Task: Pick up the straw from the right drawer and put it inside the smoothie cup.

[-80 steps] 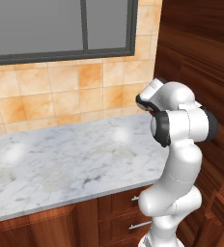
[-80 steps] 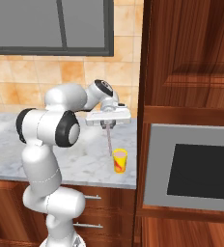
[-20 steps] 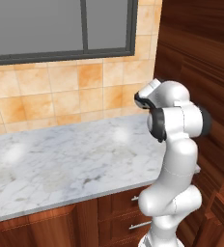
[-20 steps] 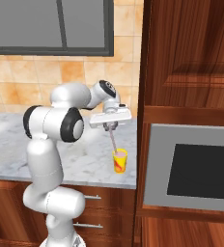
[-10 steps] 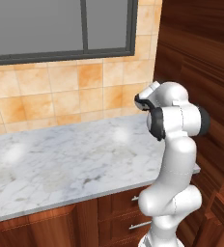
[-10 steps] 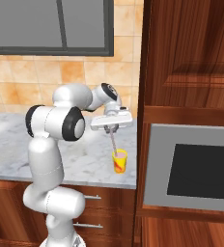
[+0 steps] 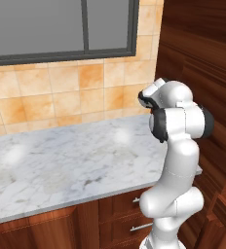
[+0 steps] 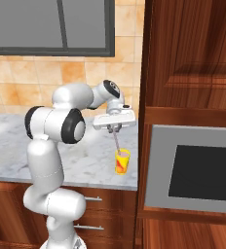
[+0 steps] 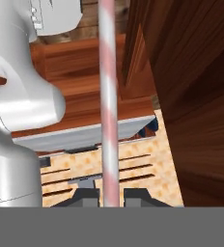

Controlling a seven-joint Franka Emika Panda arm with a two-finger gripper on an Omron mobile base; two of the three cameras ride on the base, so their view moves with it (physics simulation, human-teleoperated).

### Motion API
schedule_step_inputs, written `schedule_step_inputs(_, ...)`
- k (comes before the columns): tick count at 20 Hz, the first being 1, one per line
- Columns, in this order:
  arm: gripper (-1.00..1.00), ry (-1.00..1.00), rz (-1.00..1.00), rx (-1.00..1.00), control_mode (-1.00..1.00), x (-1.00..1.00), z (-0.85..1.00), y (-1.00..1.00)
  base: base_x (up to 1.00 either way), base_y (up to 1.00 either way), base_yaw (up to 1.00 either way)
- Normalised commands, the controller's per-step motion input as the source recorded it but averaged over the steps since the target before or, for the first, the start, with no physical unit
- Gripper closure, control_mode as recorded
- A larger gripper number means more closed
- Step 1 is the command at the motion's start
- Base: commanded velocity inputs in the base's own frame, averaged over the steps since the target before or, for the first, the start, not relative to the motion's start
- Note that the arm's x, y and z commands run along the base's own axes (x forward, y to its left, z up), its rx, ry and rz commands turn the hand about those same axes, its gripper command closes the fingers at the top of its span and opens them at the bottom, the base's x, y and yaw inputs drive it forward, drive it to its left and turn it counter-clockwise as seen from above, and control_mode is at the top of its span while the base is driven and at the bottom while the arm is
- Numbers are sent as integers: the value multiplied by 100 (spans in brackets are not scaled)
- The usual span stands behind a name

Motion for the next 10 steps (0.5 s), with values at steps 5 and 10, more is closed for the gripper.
schedule_step_inputs(5,100,-2,0,0,-100,-9,0,0,0,0,0)
schedule_step_inputs(10,100,-1,0,0,-100,-35,0,0,0,0,0)
